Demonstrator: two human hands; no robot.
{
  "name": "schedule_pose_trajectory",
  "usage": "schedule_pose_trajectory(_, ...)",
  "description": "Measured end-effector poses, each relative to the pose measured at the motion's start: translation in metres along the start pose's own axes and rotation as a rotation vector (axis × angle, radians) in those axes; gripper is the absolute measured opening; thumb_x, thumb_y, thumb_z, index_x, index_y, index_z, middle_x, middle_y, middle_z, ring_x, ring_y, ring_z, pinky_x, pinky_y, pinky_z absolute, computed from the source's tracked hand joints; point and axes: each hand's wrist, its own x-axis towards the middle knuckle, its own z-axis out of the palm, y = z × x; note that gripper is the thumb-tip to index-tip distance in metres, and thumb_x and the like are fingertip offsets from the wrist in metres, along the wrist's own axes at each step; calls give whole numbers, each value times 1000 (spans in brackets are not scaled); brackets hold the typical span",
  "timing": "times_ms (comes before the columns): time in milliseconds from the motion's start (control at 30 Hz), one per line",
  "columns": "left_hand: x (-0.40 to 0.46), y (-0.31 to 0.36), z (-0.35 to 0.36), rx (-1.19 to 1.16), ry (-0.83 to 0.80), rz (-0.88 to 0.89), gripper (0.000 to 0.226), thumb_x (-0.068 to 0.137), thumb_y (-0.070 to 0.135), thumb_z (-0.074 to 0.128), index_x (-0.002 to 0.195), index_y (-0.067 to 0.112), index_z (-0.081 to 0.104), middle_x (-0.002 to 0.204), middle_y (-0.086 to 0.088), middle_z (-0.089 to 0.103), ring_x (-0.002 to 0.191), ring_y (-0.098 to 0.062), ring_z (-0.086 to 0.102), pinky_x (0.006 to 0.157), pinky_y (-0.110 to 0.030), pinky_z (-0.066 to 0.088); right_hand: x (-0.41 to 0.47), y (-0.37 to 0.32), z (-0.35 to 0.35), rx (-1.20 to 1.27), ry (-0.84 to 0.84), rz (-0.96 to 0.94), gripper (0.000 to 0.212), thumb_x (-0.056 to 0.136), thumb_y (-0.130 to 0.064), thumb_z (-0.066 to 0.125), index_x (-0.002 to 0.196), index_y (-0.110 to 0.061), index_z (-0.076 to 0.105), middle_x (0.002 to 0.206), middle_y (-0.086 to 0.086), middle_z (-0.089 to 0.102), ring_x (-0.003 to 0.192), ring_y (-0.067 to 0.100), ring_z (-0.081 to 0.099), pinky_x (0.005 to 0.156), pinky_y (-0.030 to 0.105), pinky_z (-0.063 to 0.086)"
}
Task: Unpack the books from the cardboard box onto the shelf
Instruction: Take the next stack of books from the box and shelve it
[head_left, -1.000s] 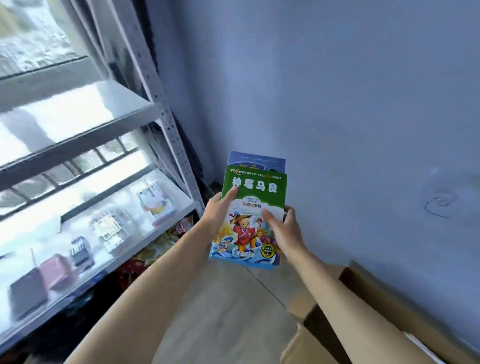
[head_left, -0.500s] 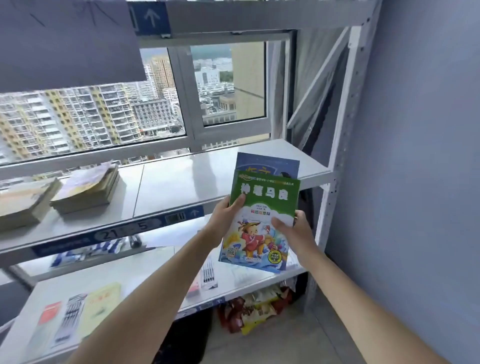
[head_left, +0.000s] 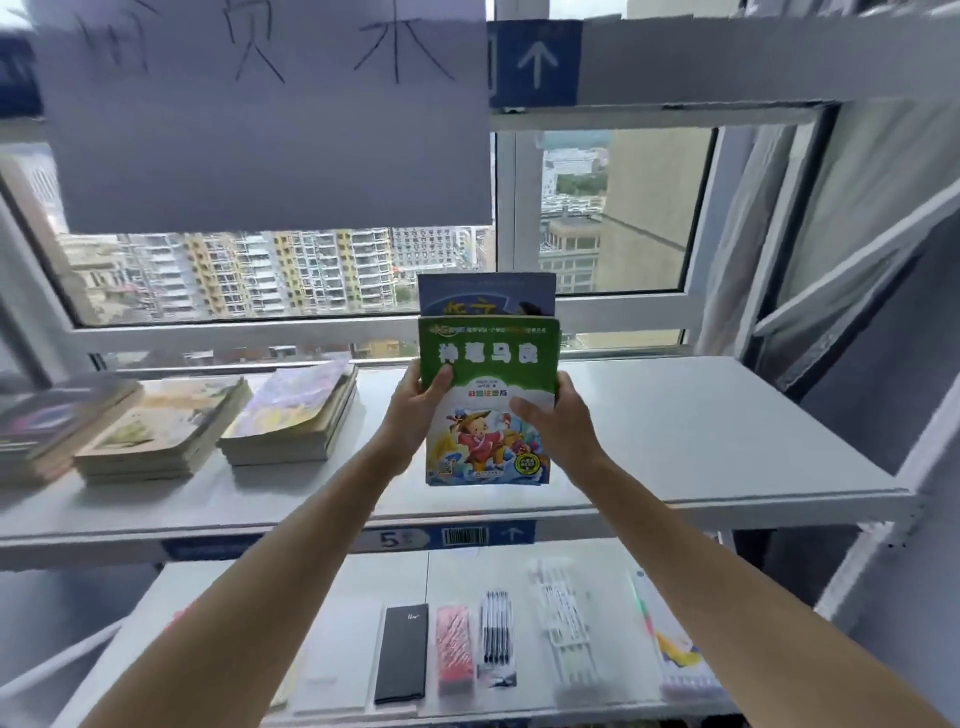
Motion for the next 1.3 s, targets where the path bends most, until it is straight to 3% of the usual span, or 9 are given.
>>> schedule_pose_trajectory(100, 21, -9, -24, -17, -21, 41, 38, 101, 22, 47, 133, 2, 41, 117, -17, 67, 96, -27, 73, 75, -35, 62, 26, 7, 26, 46, -30, 6, 44, 86, -8, 67, 124, -7, 44, 119, 13, 63, 103, 29, 67, 78, 35, 61)
schedule_pose_trajectory(233, 36, -27, -46, 19, -43, 60, 64, 89, 43, 57, 135, 1, 44, 125, -20, 64, 111, -33, 66, 91, -42, 57, 36, 35, 46, 71, -63, 37, 41, 90, -11, 64, 125, -7, 42, 121, 10, 62, 111, 30, 64, 85, 42, 60)
schedule_pose_trajectory(333, 40, -37, -55, 54, -20, 97, 99, 66, 71, 68, 136, 5, 43, 122, -10, 66, 107, -19, 69, 84, -31, 58, 33, 56, 52, 73, -77, 40, 50, 89, -21, 67, 131, -12, 41, 125, 10, 60, 110, 27, 65, 86, 49, 59)
schedule_pose_trajectory(400, 41, -44, -54, 47, -28, 114, 104, 63, 75, 69, 136, 6, 42, 121, -8, 66, 104, -13, 70, 80, -26, 58, 33, 67, 54, 78, -77, 47, 53, 88, -22, 69, 132, -13, 41, 125, 10, 60, 109, 26, 65, 86, 49, 59)
schedule_pose_trajectory(567, 41, -66, -44, 85, -19, 120, 65, 86, 40, 61, 134, 2, 38, 124, -21, 62, 111, -36, 65, 87, -57, 56, 34, 81, 63, 65, -19, 98, 52, 88, -24, 69, 131, -14, 41, 125, 11, 60, 108, 25, 65, 86, 48, 59)
schedule_pose_trajectory(767, 84, -59, -69, 200, 58, -72, 36, 92, 37, 63, 115, 10, 59, 111, -15, 71, 98, -33, 71, 83, -49, 59, 66, 61, 87, -151, 80, 245, 50, 87, -38, 67, 128, -12, 53, 122, 15, 61, 108, 29, 62, 91, 46, 57)
schedule_pose_trajectory(933, 133, -63, -110, 381, 202, -439, 50, 77, 55, 73, 89, 6, 70, 95, -13, 75, 84, -31, 73, 81, -41, 59, 105, 43, 118, -176, 114, 447, 59, 74, -39, 80, 115, 0, 64, 110, 16, 72, 96, 30, 71, 88, 42, 59)
schedule_pose_trajectory(1000, 146, -67, -122, 548, 173, -505, 56, 78, 60, 70, 86, 4, 68, 95, -14, 75, 79, -30, 71, 70, -35, 56, 117, 44, 132, -228, 119, 472, 60, 72, -40, 82, 111, 3, 65, 109, 16, 72, 98, 30, 71, 88, 39, 58)
schedule_pose_trajectory(1300, 176, -84, -138, 1064, -69, -603, 63, 93, 53, 53, 115, -5, 62, 105, -22, 72, 91, -34, 73, 86, -35, 57, 131, 68, 146, -331, -12, 536, 11, 84, -10, 67, 87, -5, 58, 89, 14, 58, 85, 23, 57, 69, 31, 41)
